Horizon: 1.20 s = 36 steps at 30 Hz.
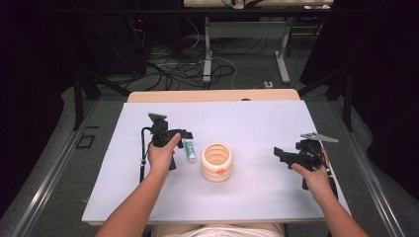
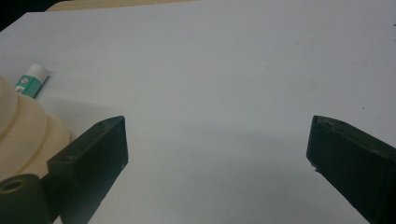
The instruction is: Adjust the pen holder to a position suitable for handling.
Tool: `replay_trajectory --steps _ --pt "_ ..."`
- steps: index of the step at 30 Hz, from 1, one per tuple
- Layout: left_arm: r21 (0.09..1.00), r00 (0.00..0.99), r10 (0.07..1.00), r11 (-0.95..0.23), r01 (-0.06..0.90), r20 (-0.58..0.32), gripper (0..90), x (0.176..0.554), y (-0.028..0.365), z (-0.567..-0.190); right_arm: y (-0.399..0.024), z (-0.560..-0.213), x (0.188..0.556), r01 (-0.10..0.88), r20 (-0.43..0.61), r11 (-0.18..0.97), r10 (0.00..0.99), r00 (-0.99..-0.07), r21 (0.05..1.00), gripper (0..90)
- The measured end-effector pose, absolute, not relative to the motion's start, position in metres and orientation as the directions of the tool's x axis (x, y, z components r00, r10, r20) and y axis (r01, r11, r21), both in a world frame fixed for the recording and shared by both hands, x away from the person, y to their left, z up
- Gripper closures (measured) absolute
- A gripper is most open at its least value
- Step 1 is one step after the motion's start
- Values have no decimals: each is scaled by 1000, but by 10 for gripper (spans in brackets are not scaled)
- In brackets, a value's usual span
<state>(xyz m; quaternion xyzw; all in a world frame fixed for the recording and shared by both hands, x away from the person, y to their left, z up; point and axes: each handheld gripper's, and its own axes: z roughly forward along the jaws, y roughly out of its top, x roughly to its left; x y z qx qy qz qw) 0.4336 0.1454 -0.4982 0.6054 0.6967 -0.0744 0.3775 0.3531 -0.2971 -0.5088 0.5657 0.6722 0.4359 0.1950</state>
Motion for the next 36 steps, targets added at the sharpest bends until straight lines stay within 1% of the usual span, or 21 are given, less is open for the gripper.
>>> replay_trajectory --steps 8,22,26,36 --pt "319 -35 803 276 906 -595 419 439 142 -507 -297 -509 353 593 229 -17 931 -284 805 55" --pt "285 -52 813 262 922 -580 443 446 139 -519 -296 -511 354 593 226 -13 931 -286 805 59" --pt "270 -83 813 285 920 -576 453 447 137 -522 -296 -511 354 595 227 -14 931 -285 804 60" --pt "249 -105 823 287 925 -558 482 450 135 -531 -297 -511 354 596 221 -3 930 -293 803 61"
